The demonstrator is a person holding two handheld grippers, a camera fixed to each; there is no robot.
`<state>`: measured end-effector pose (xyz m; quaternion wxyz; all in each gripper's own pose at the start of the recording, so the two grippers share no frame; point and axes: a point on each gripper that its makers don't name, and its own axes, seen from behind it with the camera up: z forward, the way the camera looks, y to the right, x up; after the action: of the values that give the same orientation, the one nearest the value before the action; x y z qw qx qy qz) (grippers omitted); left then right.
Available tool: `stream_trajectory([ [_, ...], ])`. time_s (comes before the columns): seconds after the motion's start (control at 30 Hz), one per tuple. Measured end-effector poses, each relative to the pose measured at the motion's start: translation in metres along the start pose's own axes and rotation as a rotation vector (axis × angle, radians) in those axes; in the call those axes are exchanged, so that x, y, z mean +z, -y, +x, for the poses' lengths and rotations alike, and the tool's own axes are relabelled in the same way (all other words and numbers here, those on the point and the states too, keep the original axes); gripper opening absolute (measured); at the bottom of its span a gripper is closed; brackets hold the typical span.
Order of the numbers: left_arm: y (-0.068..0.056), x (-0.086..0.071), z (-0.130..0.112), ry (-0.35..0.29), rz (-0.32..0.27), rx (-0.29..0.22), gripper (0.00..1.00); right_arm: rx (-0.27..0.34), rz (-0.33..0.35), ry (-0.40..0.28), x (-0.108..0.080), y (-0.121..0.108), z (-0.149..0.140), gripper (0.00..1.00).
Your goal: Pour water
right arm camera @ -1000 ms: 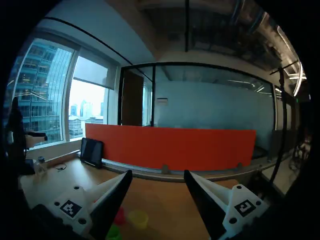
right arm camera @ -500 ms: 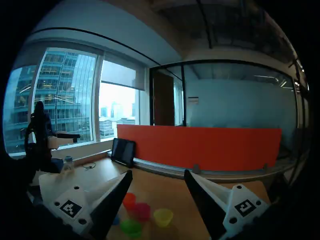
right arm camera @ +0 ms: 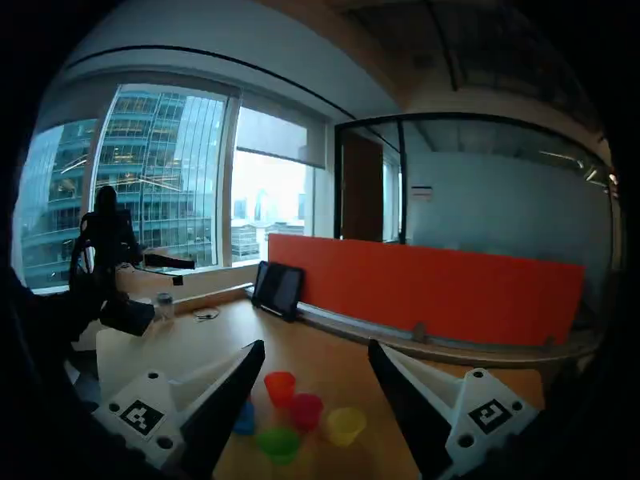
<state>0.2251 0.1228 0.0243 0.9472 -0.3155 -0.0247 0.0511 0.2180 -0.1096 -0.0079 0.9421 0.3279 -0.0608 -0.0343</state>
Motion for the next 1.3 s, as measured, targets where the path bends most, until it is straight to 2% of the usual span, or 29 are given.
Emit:
stream_trajectory([
  [0.17, -0.007, 0.005, -0.016, 0.029, -0.021, 0.01, 0.96, -0.012, 0.024, 0.04, 0.003, 0.002, -0.016, 1.0],
  [0.3, -0.009, 0.01, -0.031, 0.06, -0.031, 0.014, 0.96, -0.02, 0.046, 0.068, 0.005, 0.005, -0.027, 1.0],
  [0.47, -0.01, 0.016, -0.052, 0.101, -0.048, -0.002, 0.96, -0.036, 0.078, 0.103, 0.009, 0.01, -0.041, 1.0],
  [0.6, -0.016, 0.019, -0.067, 0.126, -0.073, -0.017, 0.96, -0.053, 0.093, 0.126, 0.013, 0.013, -0.054, 1.0],
  [1.3, -0.045, 0.031, -0.153, 0.252, -0.176, 0.008, 0.96, -0.094, 0.166, 0.252, 0.027, 0.02, -0.125, 1.0],
])
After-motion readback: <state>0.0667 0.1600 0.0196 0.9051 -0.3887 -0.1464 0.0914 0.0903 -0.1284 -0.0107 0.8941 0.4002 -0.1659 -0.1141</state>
